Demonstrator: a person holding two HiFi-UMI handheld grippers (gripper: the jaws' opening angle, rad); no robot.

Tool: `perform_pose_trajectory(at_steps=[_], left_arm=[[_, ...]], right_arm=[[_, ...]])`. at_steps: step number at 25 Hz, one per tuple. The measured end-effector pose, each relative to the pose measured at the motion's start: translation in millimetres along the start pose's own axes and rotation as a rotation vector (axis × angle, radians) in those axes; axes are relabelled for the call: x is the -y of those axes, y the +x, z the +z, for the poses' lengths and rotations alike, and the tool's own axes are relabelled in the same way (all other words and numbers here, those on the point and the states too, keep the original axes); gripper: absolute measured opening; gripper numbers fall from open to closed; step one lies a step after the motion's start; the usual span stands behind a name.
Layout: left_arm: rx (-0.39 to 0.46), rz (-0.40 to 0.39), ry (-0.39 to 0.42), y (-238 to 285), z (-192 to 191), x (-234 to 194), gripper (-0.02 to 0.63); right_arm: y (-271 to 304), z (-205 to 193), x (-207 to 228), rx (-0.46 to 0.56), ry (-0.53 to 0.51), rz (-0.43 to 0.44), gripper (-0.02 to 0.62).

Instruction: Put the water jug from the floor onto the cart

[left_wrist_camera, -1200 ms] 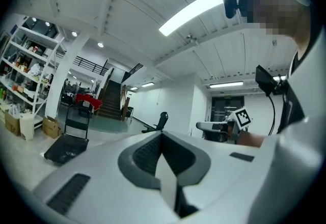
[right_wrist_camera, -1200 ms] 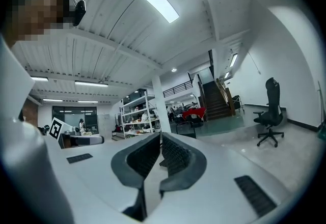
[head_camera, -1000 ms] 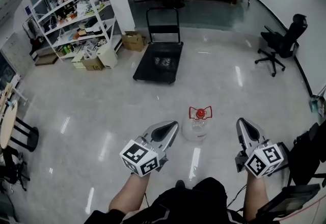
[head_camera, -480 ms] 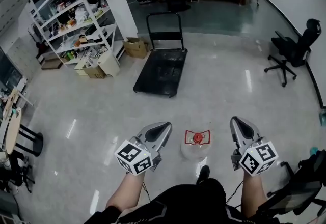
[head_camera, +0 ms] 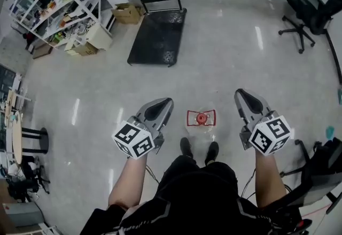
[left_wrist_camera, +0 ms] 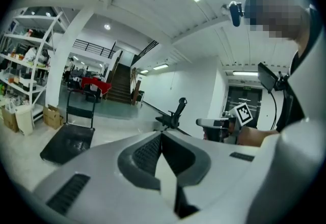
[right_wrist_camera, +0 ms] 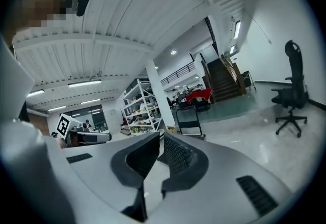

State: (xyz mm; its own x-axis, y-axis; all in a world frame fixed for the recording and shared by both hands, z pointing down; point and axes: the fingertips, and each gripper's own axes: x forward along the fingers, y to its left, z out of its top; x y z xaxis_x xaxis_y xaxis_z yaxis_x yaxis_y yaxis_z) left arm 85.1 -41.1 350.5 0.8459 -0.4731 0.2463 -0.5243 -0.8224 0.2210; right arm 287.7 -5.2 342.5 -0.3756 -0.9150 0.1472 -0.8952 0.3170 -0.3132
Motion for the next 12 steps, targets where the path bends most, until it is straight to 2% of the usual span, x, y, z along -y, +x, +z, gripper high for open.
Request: perform_pose_trajectory(at_steps=[4,7,10,12], left_arm=[[-0.115,-0.035,-0.062,41,-57,-30,0.002],[-0.213,-0.019,-0.128,67,-110,-57,0.004],[-0.314,-0.011,-0.224,96,-176,-67,0.073],[-0.392,0.001,-0.302,104,-231,-74,0.077]], right_arm=[[29,-53,42,-0.105,0.065,-0.055,0.035],[47,-100,65,-0.199,0.121,-0.064,0.048],[50,-158,95,-0.292,0.180,-0.094,0.076],[52,-210,104,-0.357,0.220,-0.100,0.101]])
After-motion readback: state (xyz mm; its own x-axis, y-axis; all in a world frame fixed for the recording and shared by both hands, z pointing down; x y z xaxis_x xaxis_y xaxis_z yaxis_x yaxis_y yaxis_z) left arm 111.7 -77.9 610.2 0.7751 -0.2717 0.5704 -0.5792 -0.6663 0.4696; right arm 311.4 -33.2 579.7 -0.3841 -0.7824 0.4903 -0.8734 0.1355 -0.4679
